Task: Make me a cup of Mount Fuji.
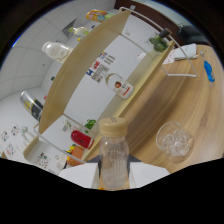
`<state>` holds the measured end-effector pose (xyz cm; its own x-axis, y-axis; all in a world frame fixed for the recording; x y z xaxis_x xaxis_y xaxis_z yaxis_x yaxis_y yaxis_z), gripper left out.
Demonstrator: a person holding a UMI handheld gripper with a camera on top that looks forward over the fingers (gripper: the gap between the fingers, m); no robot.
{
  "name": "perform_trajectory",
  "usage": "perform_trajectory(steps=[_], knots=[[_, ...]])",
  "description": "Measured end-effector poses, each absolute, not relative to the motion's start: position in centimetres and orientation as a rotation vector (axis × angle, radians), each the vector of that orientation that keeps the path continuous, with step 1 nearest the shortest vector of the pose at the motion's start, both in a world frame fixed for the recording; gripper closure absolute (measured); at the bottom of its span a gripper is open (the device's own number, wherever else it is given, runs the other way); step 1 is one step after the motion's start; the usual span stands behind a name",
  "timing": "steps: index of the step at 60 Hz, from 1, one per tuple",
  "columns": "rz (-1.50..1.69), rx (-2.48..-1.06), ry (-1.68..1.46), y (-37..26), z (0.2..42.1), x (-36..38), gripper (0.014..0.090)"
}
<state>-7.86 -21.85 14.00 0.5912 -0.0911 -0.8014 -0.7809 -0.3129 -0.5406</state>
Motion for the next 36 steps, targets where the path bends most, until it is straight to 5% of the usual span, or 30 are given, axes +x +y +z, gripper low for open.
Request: perform_trajectory(steps=[22,36], knots=[[1.476,-1.249,1.345,-20.7,15.1,-5.7,0.0647],[1.583,-1.131,1.442,-20.5,14.9,-5.2,0.0649]])
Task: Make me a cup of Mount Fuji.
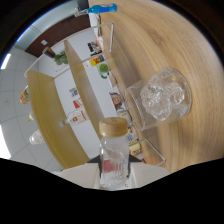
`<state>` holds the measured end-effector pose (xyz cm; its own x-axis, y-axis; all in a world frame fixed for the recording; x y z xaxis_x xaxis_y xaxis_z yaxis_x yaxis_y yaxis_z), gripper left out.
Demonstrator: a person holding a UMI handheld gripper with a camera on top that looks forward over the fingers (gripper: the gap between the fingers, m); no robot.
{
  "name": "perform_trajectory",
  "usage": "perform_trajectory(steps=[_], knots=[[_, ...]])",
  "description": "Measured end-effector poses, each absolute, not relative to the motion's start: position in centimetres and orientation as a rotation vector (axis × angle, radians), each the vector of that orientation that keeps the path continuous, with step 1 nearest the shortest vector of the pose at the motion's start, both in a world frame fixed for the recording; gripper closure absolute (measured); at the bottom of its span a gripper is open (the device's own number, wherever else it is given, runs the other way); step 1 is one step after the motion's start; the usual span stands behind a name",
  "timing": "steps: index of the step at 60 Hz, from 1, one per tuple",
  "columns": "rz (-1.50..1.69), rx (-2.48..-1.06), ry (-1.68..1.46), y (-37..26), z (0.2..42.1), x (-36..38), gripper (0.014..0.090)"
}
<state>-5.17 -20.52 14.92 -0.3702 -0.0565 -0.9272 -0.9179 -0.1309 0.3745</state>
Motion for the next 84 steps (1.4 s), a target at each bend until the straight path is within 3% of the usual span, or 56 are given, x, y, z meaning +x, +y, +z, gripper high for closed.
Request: perform_trajectory(steps=[6,12,22,30,42,53,68,84], knots=[[1.557,-1.171,1.415,-20.6,15.2,-5.4,0.0649],[1.429,-1.297,1.293,-21.1,16.1,-5.7,0.0648],[0.946,-1.568,0.829,-21.8,19.8,-5.9,0.0644],[0.569,-1.669,0.443,-21.6,21.7,-7.0,0.0645],[0.243,-1.832,0.123,-20.4,15.2,-9.0,0.0646],[0.146,-1.923,0.041,-19.8,9.6,-9.6,0.0644],[0.126,-1.996,-0.015,-20.3,5.9,-10.2,0.0630],[0.120,-2.001,-0.016,-22.1,5.4,-10.6,0.0599]])
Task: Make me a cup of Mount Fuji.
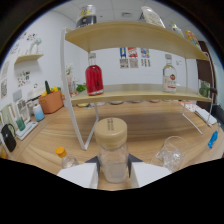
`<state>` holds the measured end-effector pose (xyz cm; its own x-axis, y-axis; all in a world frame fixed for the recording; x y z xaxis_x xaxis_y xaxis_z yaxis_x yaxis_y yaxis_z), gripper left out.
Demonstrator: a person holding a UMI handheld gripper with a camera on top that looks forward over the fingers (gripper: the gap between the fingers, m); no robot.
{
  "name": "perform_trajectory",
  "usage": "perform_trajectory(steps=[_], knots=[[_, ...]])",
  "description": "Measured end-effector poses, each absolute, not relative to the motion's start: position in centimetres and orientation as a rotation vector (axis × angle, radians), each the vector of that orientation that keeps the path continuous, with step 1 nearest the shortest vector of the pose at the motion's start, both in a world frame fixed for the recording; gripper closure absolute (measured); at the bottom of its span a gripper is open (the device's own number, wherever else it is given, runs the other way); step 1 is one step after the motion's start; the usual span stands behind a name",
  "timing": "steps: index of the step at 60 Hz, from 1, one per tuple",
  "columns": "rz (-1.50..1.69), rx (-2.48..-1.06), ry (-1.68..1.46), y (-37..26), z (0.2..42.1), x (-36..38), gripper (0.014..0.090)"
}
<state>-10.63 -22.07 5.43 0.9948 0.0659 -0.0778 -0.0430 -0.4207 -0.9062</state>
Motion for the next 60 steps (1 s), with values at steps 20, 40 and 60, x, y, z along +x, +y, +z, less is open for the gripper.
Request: perform_trajectory(steps=[20,40,60], knots=[[0.124,-2.028,0.002,-25.5,9.1,-10.0,0.0194],[0.022,-2.020,0.089,-29.2,18.4,-2.8,0.0193],[-0.034,-1.840,0.122,-23.5,35.5,1.9,0.0193]])
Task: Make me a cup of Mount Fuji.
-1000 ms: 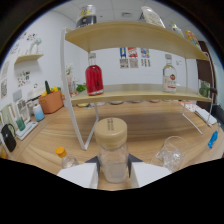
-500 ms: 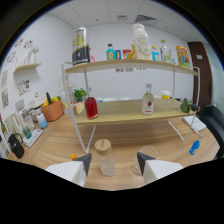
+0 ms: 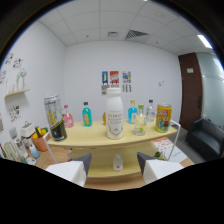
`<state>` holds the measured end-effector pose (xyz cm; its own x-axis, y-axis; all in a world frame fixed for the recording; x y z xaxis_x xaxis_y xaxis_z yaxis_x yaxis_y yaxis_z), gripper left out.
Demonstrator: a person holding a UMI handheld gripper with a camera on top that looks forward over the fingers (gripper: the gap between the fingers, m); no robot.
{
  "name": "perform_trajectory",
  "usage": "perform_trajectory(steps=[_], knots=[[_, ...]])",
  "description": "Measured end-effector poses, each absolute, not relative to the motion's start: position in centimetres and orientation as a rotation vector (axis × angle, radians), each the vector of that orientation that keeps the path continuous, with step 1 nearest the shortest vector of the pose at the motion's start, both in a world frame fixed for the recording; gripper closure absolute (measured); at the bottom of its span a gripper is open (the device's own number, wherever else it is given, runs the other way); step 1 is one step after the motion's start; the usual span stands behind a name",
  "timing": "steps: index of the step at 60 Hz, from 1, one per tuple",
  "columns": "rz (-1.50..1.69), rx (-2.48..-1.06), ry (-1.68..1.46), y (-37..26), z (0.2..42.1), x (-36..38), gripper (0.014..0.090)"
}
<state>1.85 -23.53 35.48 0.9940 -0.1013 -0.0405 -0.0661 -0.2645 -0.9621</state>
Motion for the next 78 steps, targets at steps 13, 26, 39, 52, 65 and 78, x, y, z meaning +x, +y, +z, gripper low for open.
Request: perform_trajectory(steps=[13,26,39,52,65,78], knots=[[-0.076,-1.743,0.070,-16.2,40.7,3.1,0.0195],[-0.057,-1.751,0.056,-10.0,39.8,3.4,0.0285],[-0.028,-1.747,0.085,-8.8,39.3,3.7,0.0545],[0.013,-1.699,0.030,-10.6,41.7,3.0,0.0564],[0.128,-1.588,-0.007,-16.5,46.1,3.3,0.0564],[0.110,-1.697,0.036,-21.1,36.1,8.1,0.0567]])
